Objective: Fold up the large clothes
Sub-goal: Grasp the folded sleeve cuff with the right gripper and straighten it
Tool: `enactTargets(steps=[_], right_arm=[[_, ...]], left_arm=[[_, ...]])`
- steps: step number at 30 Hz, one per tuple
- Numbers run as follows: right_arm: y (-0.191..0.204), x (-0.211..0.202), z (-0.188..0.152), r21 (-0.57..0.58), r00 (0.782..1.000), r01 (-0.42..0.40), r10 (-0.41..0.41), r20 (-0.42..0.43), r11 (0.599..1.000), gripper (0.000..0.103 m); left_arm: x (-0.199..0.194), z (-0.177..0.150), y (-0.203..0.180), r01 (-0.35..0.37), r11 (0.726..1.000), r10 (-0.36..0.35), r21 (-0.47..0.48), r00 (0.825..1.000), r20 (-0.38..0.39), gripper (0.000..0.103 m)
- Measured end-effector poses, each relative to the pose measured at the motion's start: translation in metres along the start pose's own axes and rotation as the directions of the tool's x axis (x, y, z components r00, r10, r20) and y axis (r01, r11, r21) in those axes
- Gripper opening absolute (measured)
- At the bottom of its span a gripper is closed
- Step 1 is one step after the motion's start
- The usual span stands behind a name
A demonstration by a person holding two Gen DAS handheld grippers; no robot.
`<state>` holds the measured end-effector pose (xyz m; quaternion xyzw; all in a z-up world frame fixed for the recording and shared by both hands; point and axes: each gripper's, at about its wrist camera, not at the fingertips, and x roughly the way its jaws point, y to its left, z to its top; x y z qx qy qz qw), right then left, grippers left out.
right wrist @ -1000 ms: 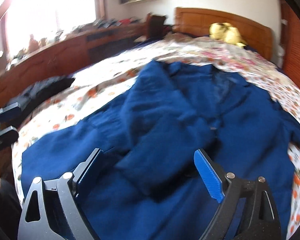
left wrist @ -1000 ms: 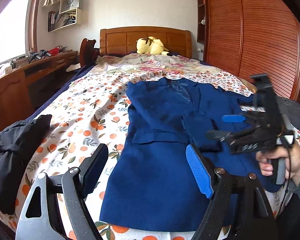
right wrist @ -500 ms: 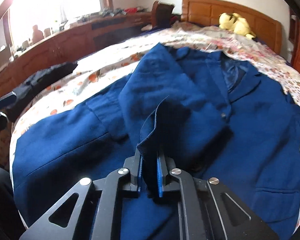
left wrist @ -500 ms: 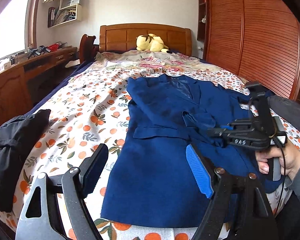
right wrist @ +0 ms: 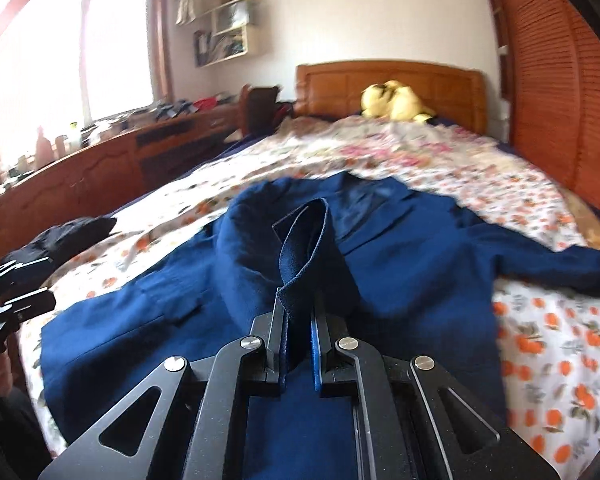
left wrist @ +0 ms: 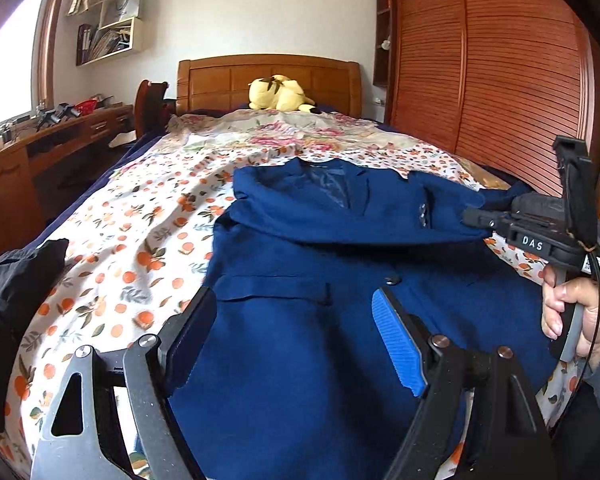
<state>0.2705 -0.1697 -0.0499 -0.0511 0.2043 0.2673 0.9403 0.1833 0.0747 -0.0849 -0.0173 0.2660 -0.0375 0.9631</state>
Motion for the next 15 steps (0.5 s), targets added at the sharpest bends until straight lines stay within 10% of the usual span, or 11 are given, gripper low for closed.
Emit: enactTargets(steps=[10, 15], right_arm=[[0.003, 0.004, -0.030, 0.003, 0.996, 0.035, -0.035, -0.076, 0.999, 0.009], [-0.003, -0.002, -0.033, 0.031, 0.995, 0.041, -0.038, -0.098, 0.999, 0.030]], left_arm=[[0.009, 0.009, -0.035, 0.030, 0.999, -0.030, 0.044, 1.000, -0.001, 0.081], [0.010, 0.013, -0.044, 0.037, 0.998, -0.037, 0.052, 0.999, 0.003, 0.081]])
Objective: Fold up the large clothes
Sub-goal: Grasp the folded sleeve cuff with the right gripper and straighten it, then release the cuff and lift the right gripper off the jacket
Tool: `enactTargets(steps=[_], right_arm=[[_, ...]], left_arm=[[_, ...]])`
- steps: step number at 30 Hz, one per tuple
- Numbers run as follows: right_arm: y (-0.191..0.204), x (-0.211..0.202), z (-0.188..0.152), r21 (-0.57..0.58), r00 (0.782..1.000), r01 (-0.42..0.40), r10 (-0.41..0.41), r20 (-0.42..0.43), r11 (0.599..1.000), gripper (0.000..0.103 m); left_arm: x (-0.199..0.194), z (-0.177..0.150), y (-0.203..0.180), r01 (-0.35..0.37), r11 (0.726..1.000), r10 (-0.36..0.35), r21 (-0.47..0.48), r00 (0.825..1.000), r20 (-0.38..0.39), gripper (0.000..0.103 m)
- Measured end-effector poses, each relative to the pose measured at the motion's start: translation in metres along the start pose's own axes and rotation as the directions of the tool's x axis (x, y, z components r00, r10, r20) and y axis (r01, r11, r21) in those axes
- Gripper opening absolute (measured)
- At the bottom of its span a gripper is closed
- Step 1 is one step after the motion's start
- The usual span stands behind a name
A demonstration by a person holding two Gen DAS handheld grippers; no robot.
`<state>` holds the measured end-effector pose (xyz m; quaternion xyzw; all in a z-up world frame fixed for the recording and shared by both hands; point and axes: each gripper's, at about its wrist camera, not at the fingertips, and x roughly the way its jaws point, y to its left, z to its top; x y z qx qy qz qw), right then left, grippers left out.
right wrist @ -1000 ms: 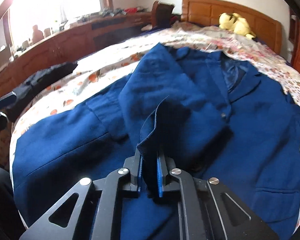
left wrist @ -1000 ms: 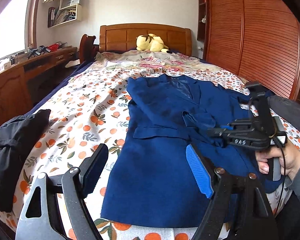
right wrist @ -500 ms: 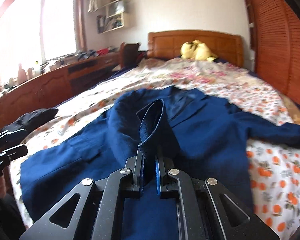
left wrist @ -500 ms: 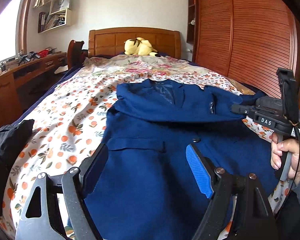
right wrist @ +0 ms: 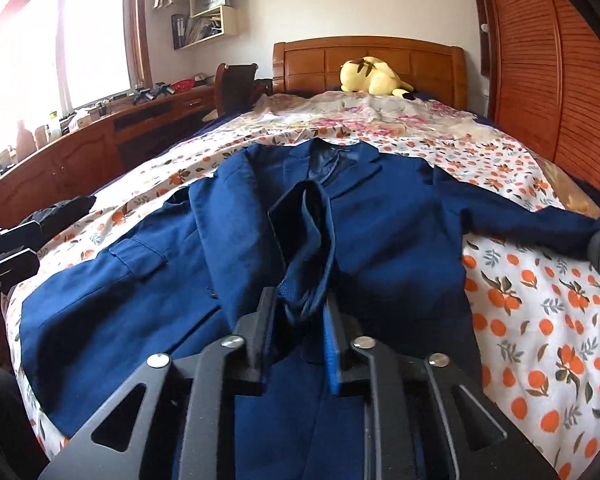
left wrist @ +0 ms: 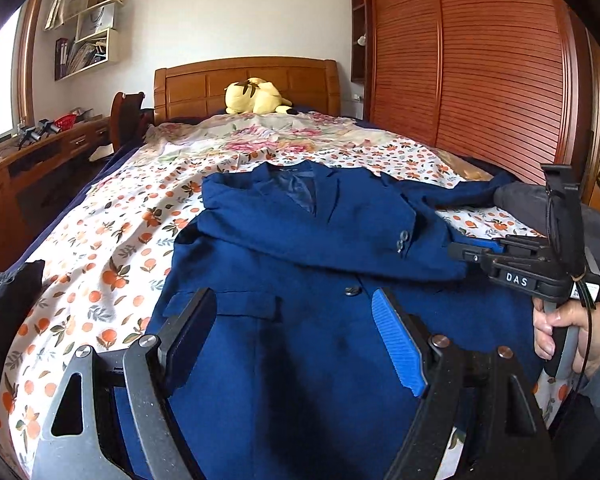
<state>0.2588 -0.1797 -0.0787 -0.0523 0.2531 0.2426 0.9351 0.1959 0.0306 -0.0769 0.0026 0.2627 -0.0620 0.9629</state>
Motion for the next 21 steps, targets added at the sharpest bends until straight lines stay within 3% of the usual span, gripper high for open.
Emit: enactTargets(steps=[2, 5, 10, 15, 21], right_arm=[[-0.001, -0.006, 0.000, -0.006, 1.000, 0.021, -0.021, 0.020, 1.000, 0.052], [-0.011, -0.006, 0.004, 0.004, 0.999, 0.036, -0.036, 0.007, 0.999, 0.061], [-0.023, -0.005, 0.009, 0.040, 0.999, 0.030, -0.028, -0.033, 0.999, 0.066], [-0.034, 0.013, 0.034, -0.007, 0.994, 0.056, -0.057, -0.095, 0.998, 0.066], [-0.059, 0.056, 0.044, -0.004, 0.966, 0.036, -0.035, -0.257, 0.999, 0.066]], left_arm=[[0.000, 0.002, -0.004, 0.002, 1.000, -0.002, 0.002, 1.000, 0.002, 0.081], [0.001, 0.004, -0.009, 0.005, 1.000, -0.005, 0.004, 1.000, 0.005, 0.081], [0.000, 0.008, -0.017, 0.022, 1.000, -0.022, 0.006, 1.000, 0.013, 0.081], [0.002, 0.010, -0.026, 0.039, 0.999, -0.039, 0.015, 0.999, 0.011, 0.081], [0.004, 0.010, -0.036, 0.050, 0.998, -0.050, 0.035, 0.999, 0.003, 0.081]])
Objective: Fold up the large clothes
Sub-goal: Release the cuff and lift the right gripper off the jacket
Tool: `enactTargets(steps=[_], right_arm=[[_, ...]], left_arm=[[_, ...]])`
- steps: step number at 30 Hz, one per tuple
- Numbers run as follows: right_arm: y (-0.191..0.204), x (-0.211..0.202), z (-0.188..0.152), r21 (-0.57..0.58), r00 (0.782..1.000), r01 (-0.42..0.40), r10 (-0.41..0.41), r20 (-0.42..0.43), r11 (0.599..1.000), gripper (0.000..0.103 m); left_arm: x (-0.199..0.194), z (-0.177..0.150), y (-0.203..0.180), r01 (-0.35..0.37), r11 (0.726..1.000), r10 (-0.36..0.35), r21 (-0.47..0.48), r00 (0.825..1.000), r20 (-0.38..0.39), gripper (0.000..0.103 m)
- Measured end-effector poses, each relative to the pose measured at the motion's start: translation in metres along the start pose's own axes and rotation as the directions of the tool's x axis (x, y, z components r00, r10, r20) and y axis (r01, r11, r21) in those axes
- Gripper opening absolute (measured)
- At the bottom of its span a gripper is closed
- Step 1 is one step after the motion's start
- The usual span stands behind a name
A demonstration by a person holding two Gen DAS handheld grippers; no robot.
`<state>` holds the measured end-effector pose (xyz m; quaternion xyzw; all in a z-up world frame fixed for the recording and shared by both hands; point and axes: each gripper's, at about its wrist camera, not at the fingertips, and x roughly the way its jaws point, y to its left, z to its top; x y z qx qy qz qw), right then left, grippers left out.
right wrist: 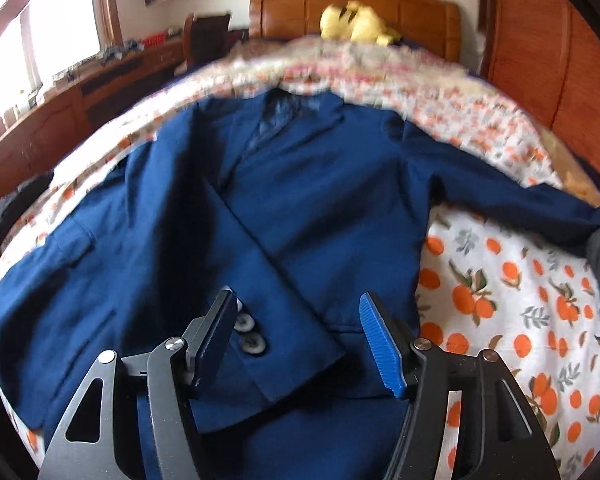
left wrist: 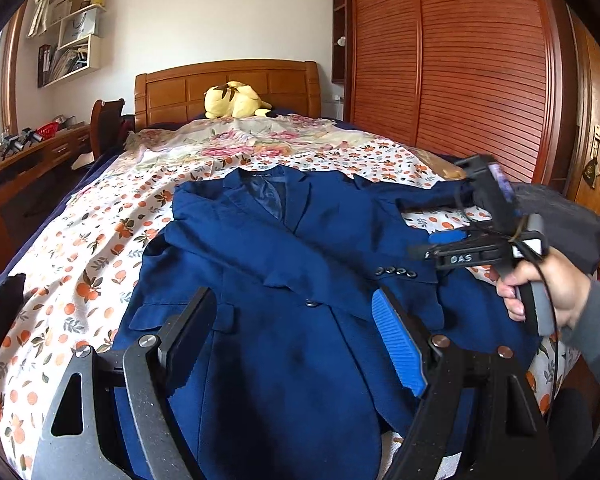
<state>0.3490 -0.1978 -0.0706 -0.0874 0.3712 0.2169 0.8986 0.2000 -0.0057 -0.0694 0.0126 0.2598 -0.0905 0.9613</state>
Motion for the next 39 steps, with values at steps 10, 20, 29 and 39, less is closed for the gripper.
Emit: enactTargets(steps=[10, 20, 29, 39], right_arm=[[0.019, -0.005, -0.002, -0.149, 0.995, -0.101, 0.103, 0.004, 0.984, 0.009], [0.002, -0.057, 0.008, -0.063, 0.979, 0.081, -0.067, 0.194, 0.995, 0.009], [-0.014, -0.024, 0.007, -0.036, 0.987, 0.143, -0.140, 0.076, 0.989, 0.057], [-0.004, 0.003, -0.026, -0.092, 1.000, -0.006, 0.007, 0.014, 0.996, 0.057]], left_arm=[[0.009, -0.001, -0.007, -0.001, 1.000, 0.001, 0.010, 1.000, -0.027, 0.081], [0.015, 0.001, -0.007, -0.013, 1.000, 0.013, 0.000, 0.999, -0.034, 0.081], [0.021, 0.002, -0.013, -0.022, 1.000, 0.023, 0.014, 0.999, -0.049, 0.081], [0.022, 0.011, -0.023, -0.030, 0.998, 0.034, 0.055, 0.997, -0.069, 0.081]])
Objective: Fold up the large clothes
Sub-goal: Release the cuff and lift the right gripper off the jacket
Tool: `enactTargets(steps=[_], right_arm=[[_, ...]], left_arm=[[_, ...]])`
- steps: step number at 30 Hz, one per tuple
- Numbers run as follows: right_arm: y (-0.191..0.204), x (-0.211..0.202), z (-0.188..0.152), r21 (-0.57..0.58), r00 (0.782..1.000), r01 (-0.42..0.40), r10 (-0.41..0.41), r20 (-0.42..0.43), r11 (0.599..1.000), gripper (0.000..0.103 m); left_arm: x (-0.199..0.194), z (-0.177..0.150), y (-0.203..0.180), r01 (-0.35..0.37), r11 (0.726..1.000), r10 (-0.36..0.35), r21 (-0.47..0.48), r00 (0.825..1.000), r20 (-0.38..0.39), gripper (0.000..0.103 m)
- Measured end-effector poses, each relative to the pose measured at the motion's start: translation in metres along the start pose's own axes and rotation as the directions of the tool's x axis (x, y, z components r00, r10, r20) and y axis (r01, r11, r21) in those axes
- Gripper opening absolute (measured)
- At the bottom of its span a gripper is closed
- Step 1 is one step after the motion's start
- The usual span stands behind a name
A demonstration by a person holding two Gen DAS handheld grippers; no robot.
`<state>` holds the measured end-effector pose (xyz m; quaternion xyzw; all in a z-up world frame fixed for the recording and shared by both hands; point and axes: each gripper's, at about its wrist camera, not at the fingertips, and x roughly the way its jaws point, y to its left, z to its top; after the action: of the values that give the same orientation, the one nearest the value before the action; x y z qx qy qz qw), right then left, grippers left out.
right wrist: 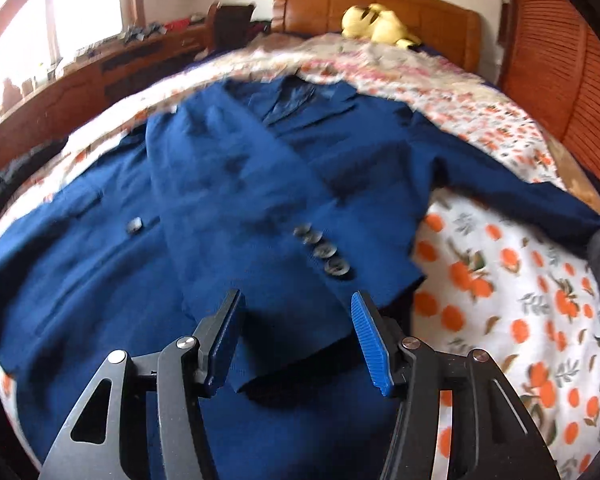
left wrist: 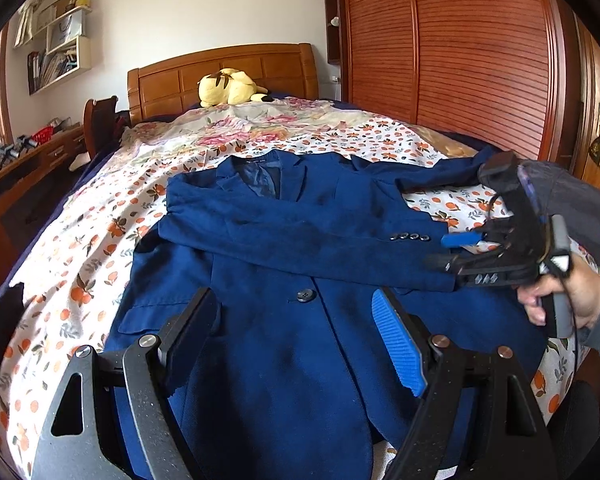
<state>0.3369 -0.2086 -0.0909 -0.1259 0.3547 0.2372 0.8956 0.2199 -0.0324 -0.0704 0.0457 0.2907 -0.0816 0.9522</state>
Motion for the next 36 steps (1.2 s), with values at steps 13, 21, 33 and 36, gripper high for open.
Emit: enactTargets(steps=[13, 21, 33, 36], right_arm=[[-0.009, 0.018, -0.011, 0.024, 1.000, -0.027, 0.027, 0.013, 0.999, 0.058], [-0.009, 0.015, -0.012, 0.033, 0.999, -0.040, 0.039, 0.019, 0.999, 0.059], [-0.009, 0.015, -0.012, 0.037, 0.999, -0.042, 0.042, 0.020, 0.998, 0.059], [-0.007, 0.015, -0.012, 0.031, 0.999, -0.032, 0.031, 0.022, 0.999, 0.059]], left_arm=[[0.002, 0.021, -0.022, -0.032, 0.999, 0.032, 0.038, 0.999, 0.010, 0.081], [0.007, 0.030, -0.041, -0.044, 0.998, 0.044, 0.039, 0.999, 0.010, 0.081], [0.050, 0.041, -0.022, -0.003, 1.000, 0.003, -0.002, 1.000, 0.031, 0.081], [0.069, 0.040, -0.013, -0.004, 1.000, 0.004, 0.003, 1.000, 0.030, 0.081]])
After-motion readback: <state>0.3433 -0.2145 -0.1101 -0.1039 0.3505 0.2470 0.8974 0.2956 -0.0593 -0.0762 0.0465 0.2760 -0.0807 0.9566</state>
